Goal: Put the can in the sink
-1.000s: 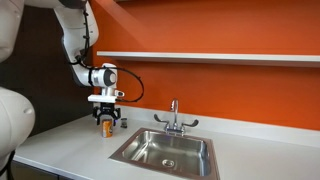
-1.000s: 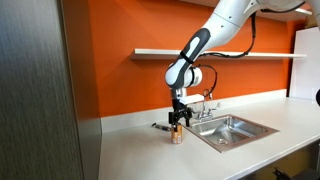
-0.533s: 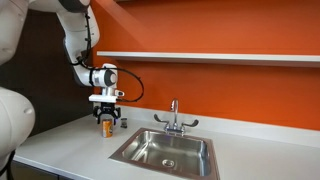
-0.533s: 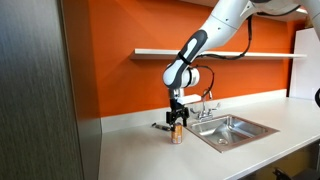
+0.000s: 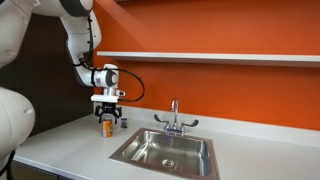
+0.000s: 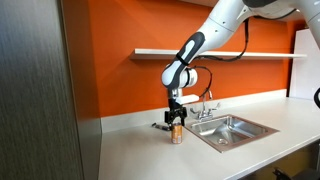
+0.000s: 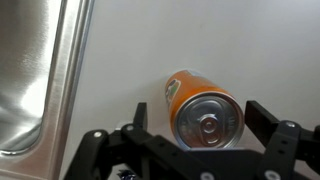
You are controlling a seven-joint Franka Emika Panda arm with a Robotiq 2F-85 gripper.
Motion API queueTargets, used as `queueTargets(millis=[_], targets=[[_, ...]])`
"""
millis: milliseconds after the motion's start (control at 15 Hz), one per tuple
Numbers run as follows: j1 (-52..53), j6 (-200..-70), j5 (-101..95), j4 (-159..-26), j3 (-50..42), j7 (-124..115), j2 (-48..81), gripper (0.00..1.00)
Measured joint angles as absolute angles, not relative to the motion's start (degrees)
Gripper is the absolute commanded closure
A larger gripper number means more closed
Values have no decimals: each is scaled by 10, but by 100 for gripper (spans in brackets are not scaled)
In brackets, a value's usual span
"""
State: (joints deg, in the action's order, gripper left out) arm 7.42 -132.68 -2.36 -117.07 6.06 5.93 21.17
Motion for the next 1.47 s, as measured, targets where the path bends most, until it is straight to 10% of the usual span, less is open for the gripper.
queueTargets(millis=[1200,1267,1467], targets=[[73,-1325,-24,-1153,60,61,229,0],[73,-1325,-24,-1153,60,61,230,25],[73,-1322,-24,-1153,60,61,230,42]])
